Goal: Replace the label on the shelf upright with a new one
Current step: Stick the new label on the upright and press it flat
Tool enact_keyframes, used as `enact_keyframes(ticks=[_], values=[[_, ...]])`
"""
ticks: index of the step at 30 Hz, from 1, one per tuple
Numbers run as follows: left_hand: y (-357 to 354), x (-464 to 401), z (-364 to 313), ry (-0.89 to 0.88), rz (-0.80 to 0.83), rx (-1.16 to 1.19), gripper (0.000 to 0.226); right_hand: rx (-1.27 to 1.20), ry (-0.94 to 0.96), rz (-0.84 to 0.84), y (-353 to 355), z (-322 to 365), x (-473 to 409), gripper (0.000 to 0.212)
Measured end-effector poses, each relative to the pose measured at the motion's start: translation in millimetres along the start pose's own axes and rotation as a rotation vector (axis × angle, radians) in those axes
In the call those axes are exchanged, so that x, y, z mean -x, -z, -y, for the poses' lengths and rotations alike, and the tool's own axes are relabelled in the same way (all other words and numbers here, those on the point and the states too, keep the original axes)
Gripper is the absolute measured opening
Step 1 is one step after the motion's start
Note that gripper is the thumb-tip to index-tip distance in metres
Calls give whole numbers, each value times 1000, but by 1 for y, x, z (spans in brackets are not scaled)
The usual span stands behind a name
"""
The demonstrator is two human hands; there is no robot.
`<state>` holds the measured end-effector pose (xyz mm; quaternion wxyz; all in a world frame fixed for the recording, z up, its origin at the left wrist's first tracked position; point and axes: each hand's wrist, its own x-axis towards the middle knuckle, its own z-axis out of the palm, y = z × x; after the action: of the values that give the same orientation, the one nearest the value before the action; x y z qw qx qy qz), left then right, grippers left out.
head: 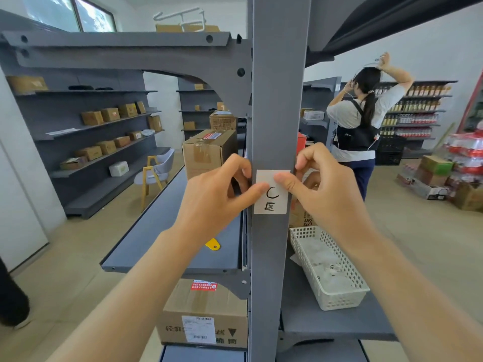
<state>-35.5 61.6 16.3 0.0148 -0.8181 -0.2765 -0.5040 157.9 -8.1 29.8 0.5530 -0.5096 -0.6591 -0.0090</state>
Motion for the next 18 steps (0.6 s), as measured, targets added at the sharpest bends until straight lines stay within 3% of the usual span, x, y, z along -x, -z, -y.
enact_keyframes(ticks=[8, 12, 14, 18], values=[[-13, 37, 16, 75, 177, -8, 46, 119, -22, 112, -7, -26, 28, 44], [-7, 28, 8, 128, 97, 149, 43, 217, 5, 139, -2, -18, 25, 49], [-1, 12, -3, 170, 9, 208, 39, 142, 12, 89, 0, -8, 15, 48], [7, -20, -14, 139, -49, 105, 37, 78, 50, -14, 4, 8, -8, 44]])
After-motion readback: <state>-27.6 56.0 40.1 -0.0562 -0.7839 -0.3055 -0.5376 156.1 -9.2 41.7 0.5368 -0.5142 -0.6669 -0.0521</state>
